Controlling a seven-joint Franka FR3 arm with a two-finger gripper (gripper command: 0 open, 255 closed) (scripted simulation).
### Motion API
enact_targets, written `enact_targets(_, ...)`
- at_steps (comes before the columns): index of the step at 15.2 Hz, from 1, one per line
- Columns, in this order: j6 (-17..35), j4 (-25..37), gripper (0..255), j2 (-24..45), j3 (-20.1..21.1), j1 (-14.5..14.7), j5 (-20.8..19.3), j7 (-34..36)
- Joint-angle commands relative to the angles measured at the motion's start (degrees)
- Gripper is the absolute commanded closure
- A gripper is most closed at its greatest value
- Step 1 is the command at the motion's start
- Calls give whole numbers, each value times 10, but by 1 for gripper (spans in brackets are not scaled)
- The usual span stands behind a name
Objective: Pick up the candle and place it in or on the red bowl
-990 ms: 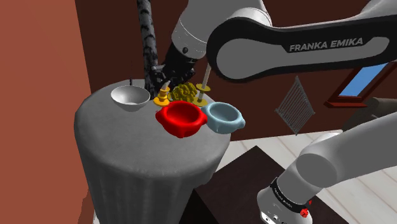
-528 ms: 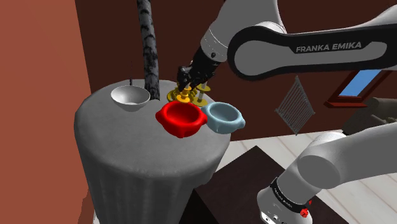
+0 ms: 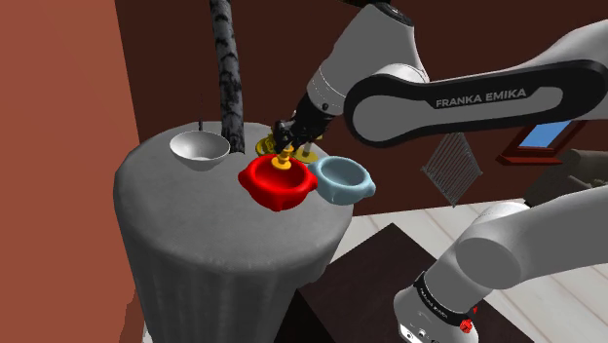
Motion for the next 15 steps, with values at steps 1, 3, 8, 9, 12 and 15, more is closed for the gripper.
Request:
enact_targets(1,16,-9,255,7,5,-2,-1,3)
enact_targets(3,23,-13,255,9,7,-2,-1,4)
enact_targets(8,23,-13,255,9,7,-2,-1,4)
enact_targets(9,23,-13,255,9,7,-2,-1,4)
enact_targets(12,23,-13,0,9,7,-2,-1,4)
enact_targets(15,23,-13,0,9,7,-2,-1,4)
